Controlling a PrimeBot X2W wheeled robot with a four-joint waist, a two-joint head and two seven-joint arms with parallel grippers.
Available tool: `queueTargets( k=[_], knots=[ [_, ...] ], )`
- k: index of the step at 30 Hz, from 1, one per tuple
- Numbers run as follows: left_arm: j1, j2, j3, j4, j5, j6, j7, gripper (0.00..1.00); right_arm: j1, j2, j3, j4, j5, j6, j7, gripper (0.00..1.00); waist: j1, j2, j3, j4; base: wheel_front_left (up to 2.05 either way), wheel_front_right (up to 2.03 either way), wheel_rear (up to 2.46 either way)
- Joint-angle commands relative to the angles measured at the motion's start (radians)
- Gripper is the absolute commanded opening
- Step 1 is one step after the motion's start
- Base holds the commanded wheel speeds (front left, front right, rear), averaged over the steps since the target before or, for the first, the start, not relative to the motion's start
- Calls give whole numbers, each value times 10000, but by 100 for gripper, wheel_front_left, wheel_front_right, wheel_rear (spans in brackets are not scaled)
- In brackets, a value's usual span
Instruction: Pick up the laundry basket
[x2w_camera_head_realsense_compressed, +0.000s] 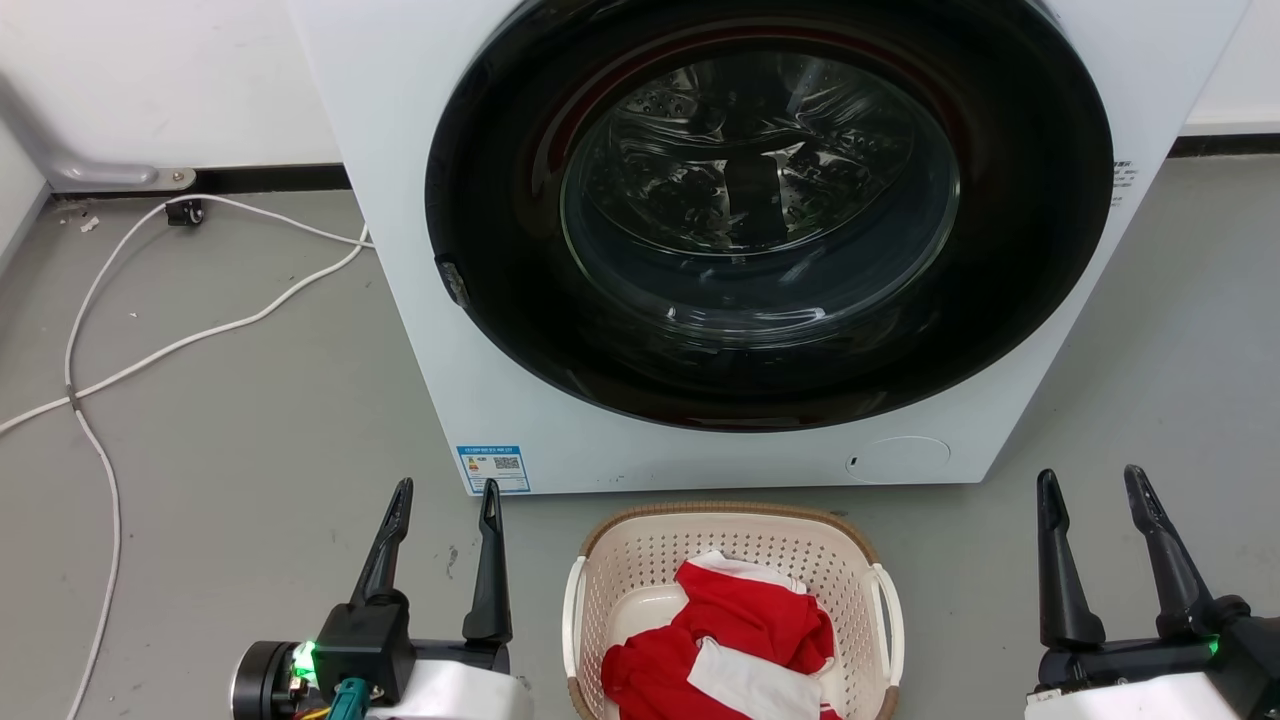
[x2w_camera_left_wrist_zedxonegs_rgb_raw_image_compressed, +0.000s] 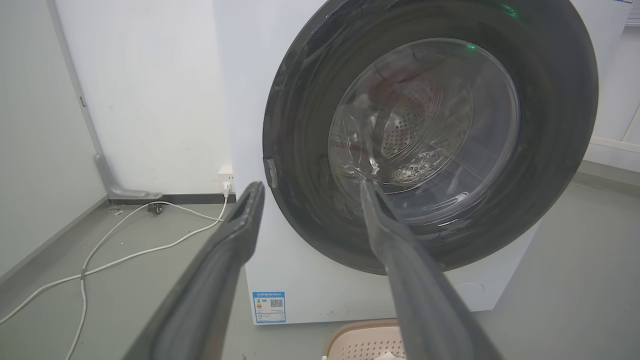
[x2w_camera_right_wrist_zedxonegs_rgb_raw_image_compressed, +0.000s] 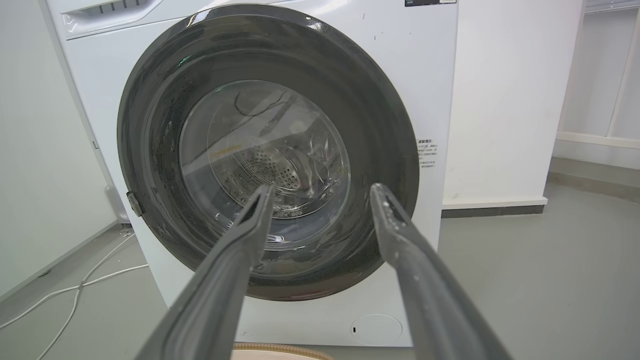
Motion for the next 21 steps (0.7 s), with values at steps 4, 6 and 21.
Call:
queueTargets(
  k=[4, 6, 21],
  knots=[
    [106, 27, 20, 76, -3, 11, -28, 100, 106, -44, 7, 58, 54, -3, -25, 100, 0, -1, -8, 1, 0, 0, 0],
    [96, 27, 12, 100, -8, 26, -28, 100, 112, -44, -1, 66, 57, -3, -25, 100, 0, -1, -14, 9, 0, 0, 0],
    [-484, 25, -60, 778, 70, -367, -28, 100, -126, -42, -164, 424, -364, -3, -23, 100, 0, -1, 195, 64, 0, 0, 0]
  ],
)
